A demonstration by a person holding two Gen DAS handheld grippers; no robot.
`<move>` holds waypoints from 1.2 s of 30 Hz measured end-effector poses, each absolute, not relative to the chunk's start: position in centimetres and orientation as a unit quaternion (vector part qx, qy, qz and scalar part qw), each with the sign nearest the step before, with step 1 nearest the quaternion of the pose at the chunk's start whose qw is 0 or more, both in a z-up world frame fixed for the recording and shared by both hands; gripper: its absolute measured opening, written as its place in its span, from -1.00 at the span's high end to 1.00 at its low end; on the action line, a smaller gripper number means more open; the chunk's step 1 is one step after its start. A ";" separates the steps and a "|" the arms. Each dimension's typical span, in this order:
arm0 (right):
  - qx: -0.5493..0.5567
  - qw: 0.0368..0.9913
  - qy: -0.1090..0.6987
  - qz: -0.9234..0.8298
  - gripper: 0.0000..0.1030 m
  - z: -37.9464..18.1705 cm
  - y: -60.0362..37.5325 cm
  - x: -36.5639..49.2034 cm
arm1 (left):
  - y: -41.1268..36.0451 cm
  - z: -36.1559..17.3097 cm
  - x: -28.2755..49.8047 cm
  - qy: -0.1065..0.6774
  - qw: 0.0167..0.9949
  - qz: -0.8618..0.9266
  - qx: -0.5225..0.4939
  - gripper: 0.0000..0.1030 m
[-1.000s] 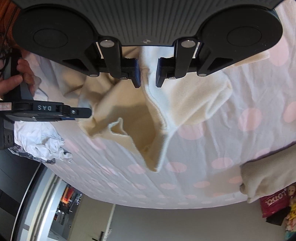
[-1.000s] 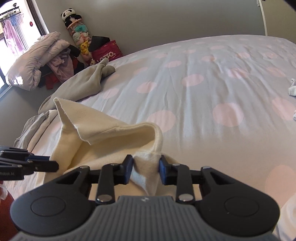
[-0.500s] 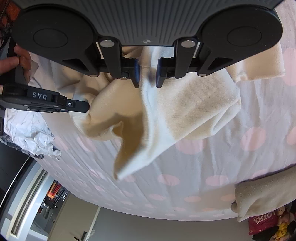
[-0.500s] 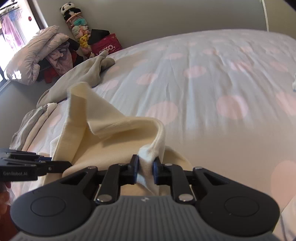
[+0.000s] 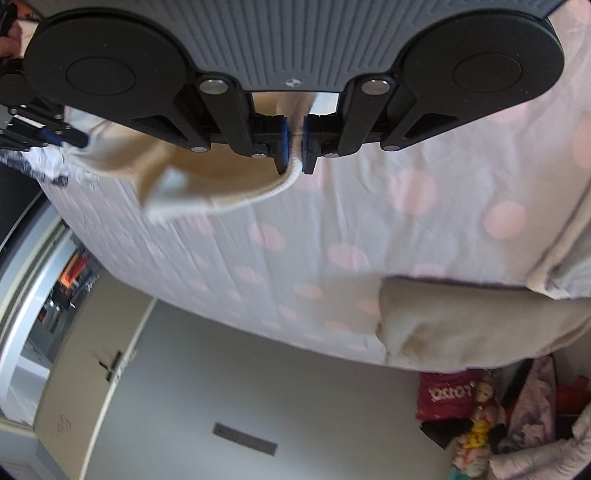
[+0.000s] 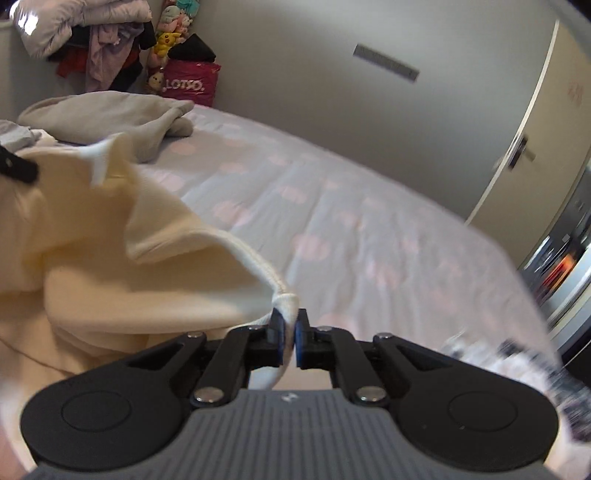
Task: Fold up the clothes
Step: 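Lift the cream sweatshirt high with both grippers, shaking it out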
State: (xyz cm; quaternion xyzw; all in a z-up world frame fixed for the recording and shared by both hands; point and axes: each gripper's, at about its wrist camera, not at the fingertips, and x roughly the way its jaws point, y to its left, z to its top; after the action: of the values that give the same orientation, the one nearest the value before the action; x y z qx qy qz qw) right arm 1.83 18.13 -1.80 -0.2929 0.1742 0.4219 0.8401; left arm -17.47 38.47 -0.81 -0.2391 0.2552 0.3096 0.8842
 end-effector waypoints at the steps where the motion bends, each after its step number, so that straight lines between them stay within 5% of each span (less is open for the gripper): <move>1: -0.299 0.846 0.159 0.412 0.88 -0.8 18.0 1.8 | 38.5 0.0 -17.9 0.245 0.886 0.315 -0.237 0.91; 15: -0.304 0.877 -0.004 0.371 0.88 12.4 13.4 -2.9 | 36.7 11.5 -23.1 0.108 0.912 0.344 -0.193 0.91; 36: -0.123 0.912 -0.219 0.324 0.88 30.4 0.1 -11.2 | 27.3 29.1 -29.7 -0.063 0.964 0.256 -0.029 0.91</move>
State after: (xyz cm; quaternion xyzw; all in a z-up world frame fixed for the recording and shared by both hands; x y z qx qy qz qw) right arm -11.25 0.14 30.38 -0.1230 -0.2191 0.3239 0.9121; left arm -29.66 27.32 29.06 -0.0293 -0.0632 0.2561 0.9641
